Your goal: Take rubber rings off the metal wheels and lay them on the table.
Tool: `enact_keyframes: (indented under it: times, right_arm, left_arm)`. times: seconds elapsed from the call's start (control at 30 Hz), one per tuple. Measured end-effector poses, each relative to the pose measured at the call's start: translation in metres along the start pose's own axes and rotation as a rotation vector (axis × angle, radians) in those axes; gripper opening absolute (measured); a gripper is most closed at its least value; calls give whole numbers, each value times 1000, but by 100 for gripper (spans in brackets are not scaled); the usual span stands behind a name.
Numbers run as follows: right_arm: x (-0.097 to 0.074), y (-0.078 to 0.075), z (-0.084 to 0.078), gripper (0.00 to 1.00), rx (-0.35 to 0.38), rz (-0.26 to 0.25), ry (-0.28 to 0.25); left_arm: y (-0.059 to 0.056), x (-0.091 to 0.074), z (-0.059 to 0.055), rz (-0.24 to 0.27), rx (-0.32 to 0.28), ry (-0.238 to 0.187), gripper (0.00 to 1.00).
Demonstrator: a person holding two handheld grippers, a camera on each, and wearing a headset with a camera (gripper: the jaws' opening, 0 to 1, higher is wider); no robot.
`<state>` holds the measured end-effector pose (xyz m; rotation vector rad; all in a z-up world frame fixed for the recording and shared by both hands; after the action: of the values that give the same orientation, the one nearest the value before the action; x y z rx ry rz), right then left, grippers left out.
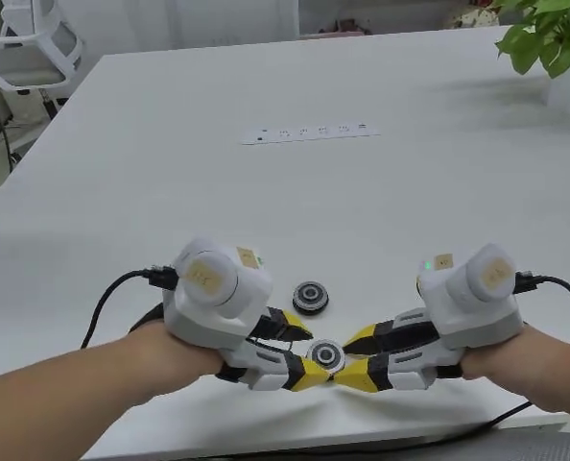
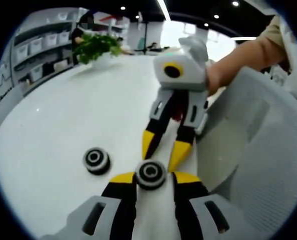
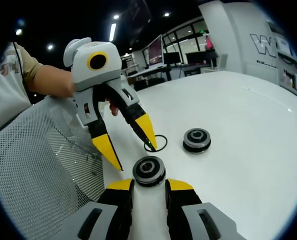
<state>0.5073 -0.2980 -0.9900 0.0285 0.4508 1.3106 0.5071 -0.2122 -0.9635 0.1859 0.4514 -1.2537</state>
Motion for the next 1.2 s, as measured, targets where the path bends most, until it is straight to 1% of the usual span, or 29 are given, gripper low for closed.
enact_keyframes:
  times: [0.13,0.27,0.37,0.43,0.47,0.53,0.57,0.6,0.67,0.7,0.73,0.8,0.93,1.07,1.2]
  right_arm:
    - [0,0,0,23,0,2,-1]
    - [0,1,0,23,0,3,-2]
    - [0,1,0,23,-1,4,-4]
    - [1,1,0,23,1,5,-6]
    - [1,1,0,23,1,6,-6]
    - [1,1,0,24,4,6,-8]
    - [1,2,0,24,3,8,-7]
    - [2,2,1,25,-1,10,-8]
    - [2,3,1,26,-10,10,-11]
    - [3,2,2,28,-17,10,-16]
    - [3,2,3,28,-18,9,-20]
    - [5,2,4,29,-17,7,-27]
    - [7,-1,3,28,-61,7,-14]
    - [7,3,4,25,-101,23,-11]
    - [4,4,4,24,-144,20,1]
  left_arm:
    - [0,5,-1,0,3,7,26]
    - [-1,8,0,5,-5,-1,23]
    - [-3,11,0,6,5,5,21]
    - [-3,11,-3,21,16,15,19]
    - [-1,11,-3,29,27,15,18]
    - [-1,11,-2,32,41,12,17]
    - [-1,11,-3,36,63,14,17]
    - [-1,11,-2,35,70,11,17]
    - [0,11,-2,49,65,8,15]
    - [-1,13,-1,49,67,-8,14]
    - [-1,11,-2,54,69,6,14]
    - [-1,11,-1,59,64,-6,14]
    - [-1,10,-1,63,61,-13,14]
    - [-1,10,-1,74,65,-20,14]
    - [0,9,-2,77,61,-26,14]
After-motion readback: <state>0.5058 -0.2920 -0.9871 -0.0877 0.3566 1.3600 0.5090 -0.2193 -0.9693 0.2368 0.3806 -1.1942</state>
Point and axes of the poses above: the centre of the closed fingertips' face, and the gripper's own axes: x roughly forward along the fingers, y roughly to its left, z roughly out of its top, the point moved 5 cm from there along -x, roughly backward along the fingers, and after that the axes turned 15 degrees about -y, right-handed, at the moved point
